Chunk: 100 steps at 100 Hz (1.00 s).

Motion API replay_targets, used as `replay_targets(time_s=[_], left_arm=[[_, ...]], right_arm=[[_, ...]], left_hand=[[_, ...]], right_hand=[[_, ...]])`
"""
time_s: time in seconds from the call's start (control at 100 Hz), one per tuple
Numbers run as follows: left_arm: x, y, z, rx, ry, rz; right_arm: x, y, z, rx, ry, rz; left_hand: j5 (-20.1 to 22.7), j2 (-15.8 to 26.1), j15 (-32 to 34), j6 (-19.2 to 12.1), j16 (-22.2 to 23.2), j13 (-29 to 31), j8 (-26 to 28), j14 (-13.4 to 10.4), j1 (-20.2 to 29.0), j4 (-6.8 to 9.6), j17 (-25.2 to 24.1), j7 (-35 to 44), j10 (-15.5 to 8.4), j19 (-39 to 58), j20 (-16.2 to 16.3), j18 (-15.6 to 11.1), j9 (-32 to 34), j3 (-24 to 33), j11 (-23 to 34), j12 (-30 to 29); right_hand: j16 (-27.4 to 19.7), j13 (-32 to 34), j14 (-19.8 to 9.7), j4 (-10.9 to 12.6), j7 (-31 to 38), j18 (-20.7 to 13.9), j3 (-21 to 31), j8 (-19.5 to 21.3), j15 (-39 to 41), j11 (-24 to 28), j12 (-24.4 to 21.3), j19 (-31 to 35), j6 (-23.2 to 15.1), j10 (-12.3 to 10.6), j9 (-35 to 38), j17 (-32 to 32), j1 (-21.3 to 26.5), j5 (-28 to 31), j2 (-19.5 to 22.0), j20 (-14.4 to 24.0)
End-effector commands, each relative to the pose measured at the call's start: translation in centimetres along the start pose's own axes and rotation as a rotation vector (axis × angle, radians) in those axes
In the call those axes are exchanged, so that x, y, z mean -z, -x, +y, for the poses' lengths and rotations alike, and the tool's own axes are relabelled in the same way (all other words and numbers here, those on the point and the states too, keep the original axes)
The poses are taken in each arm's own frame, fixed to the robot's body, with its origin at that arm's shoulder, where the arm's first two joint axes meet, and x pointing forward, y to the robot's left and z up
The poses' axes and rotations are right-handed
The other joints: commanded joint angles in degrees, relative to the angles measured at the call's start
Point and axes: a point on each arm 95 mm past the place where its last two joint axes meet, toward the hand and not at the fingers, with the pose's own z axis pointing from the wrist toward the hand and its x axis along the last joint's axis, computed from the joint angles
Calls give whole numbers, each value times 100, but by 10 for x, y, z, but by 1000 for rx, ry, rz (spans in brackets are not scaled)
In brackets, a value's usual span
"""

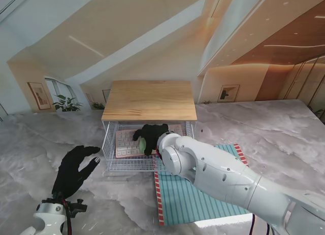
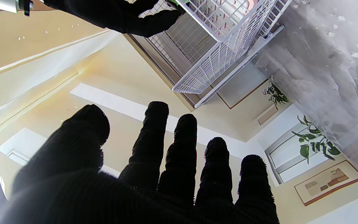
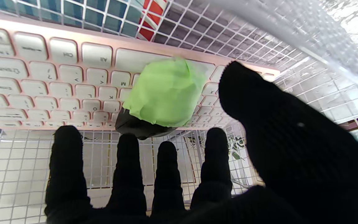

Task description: Unroll the mouse pad and set up the keyboard and mouse from the tabletop organizer

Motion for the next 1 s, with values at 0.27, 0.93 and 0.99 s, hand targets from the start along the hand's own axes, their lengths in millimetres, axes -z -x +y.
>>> replay_targets(time_s=[0.27, 0.93, 0.99], left_arm=[[4, 1, 3, 11, 12, 1], [5, 2, 2, 12, 7, -1], [5, 2, 2, 11, 8, 0]], right_arm=[[-14, -4, -3, -35, -39, -43], [-28, 0, -12, -54, -55, -27], [-28, 1, -12, -42, -48, -29]], left_hand=[[-75, 46, -69, -32, -7, -196, -72, -187, 26, 120, -59, -103, -49, -133, 66, -177, -105, -116, -23, -78], [-79, 57, -76, -29, -9, -196, -75, -188, 38, 119, -61, -109, -49, -141, 75, -182, -113, -135, -27, -81], [-79, 57, -73, -32, -7, -194, -75, -196, 37, 119, -59, -108, -49, -140, 76, -178, -110, -138, -26, -81]], right_hand=[[21, -409, 137, -69, 51, 679, -217, 181, 128, -935, -446, 279, -17, 77, -164, 172, -163, -543, -242, 65], [248, -259, 67, -112, 507, 194, 147, 531, 562, -1035, -438, 634, -191, -125, -119, 944, 18, 393, -520, -281], [225, -399, 74, -117, 465, 273, 148, 524, 511, -1109, -474, 592, -165, -125, -131, 732, 0, 373, -528, -268]])
